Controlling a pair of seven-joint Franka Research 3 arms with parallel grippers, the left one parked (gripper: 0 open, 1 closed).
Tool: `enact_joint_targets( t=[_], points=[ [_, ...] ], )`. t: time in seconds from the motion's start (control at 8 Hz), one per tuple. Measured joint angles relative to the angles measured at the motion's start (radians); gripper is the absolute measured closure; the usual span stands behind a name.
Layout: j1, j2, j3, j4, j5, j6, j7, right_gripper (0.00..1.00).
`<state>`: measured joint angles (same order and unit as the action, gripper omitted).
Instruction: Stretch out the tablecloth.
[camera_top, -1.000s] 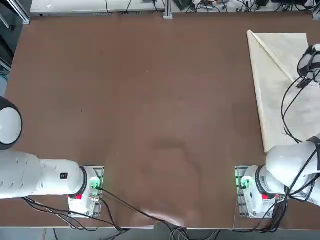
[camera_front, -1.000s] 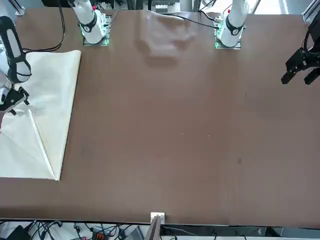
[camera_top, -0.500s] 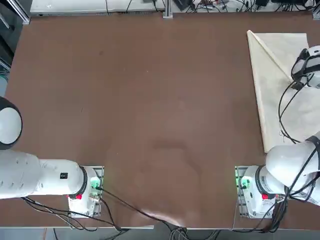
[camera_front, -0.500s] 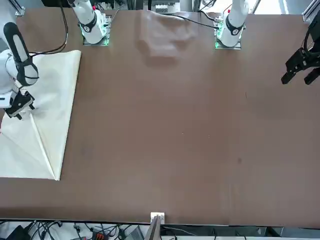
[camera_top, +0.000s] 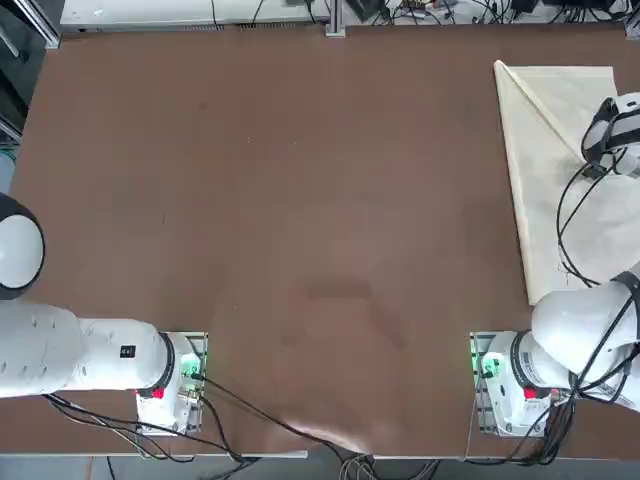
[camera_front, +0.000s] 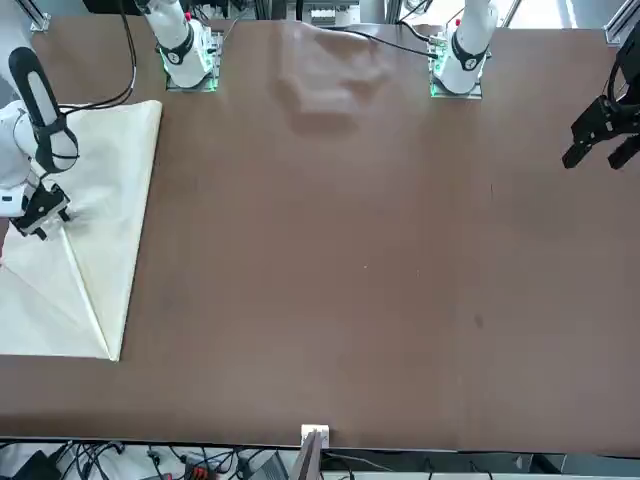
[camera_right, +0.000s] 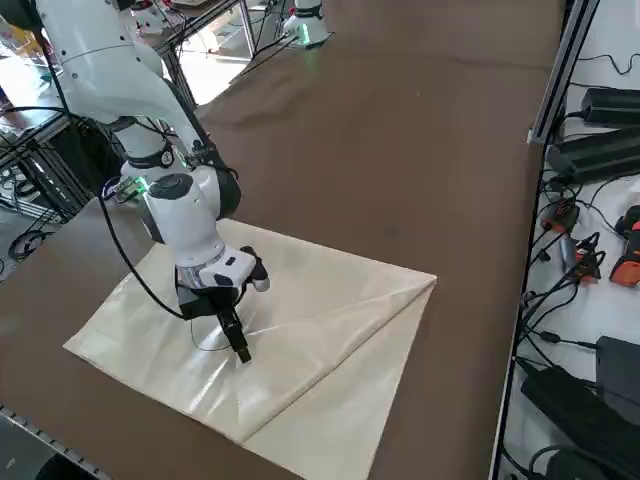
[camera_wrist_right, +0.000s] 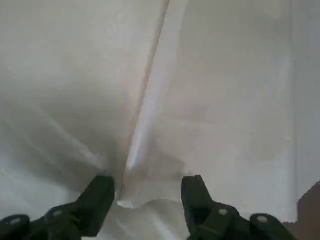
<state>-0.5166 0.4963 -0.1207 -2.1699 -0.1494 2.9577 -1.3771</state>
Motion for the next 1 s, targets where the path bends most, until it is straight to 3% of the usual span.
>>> enact_joint_targets(
  t=[0.12, 0.5, 0.75, 0.88, 1.0],
  points=[
    [0.0, 0.0, 0.006, 0.002, 0.0, 0.002, 0.0, 0.39],
    [0.001, 0.002, 0.027, 0.01, 0.0, 0.002, 0.0, 0.39],
    [0.001, 0.006, 0.034, 0.01, 0.0, 0.002, 0.0, 0.48],
    [0.001, 0.006, 0.034, 0.011, 0.0, 0.002, 0.0, 0.55],
    [0.001, 0.006, 0.034, 0.011, 0.0, 0.002, 0.0, 0.76]
  ],
)
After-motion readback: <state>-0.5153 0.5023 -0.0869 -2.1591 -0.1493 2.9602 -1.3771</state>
